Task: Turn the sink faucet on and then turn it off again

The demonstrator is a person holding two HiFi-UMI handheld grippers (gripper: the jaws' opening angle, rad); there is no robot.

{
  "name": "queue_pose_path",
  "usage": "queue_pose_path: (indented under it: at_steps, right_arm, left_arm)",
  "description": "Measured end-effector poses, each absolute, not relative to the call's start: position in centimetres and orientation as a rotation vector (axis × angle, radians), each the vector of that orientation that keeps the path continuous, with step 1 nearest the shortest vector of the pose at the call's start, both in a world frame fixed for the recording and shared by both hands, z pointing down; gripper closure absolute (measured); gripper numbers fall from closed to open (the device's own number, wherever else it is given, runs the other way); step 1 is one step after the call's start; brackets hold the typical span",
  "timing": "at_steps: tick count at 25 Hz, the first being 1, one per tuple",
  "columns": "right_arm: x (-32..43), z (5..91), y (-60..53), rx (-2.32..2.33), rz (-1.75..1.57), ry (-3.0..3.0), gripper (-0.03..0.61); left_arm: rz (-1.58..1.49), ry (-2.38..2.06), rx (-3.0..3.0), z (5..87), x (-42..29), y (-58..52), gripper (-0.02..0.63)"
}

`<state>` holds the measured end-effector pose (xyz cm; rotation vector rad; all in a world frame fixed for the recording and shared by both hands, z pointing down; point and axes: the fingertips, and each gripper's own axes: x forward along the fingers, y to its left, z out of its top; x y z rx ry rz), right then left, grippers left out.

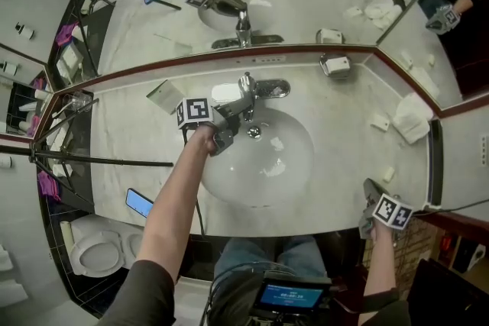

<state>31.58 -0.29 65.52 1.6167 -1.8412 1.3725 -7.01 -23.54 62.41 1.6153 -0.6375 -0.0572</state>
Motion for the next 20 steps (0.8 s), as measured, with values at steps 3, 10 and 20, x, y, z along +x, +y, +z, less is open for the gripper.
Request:
queue_pose_path:
  at_steps: [3, 10, 20]
  right_arm:
    - [31.4, 65.6, -0.3, 1.627, 1.377, -1.835, 0.572]
    - [31.1, 66.2, 0.2, 1.634, 1.397, -1.82, 0.572]
    - [30.1, 65.9, -1.3, 1.616, 1.386, -1.836, 0.572]
  left_arm:
    - [-0.048, -0.577, 1.609, 62.5, -6.2, -23.9, 0.493]
    - [-0.057, -0.531, 1.575, 62.4, -5.5, -24.0, 0.543]
    - [-0.068, -0.529, 1.539, 61.7, -5.6, -24.4, 0.54]
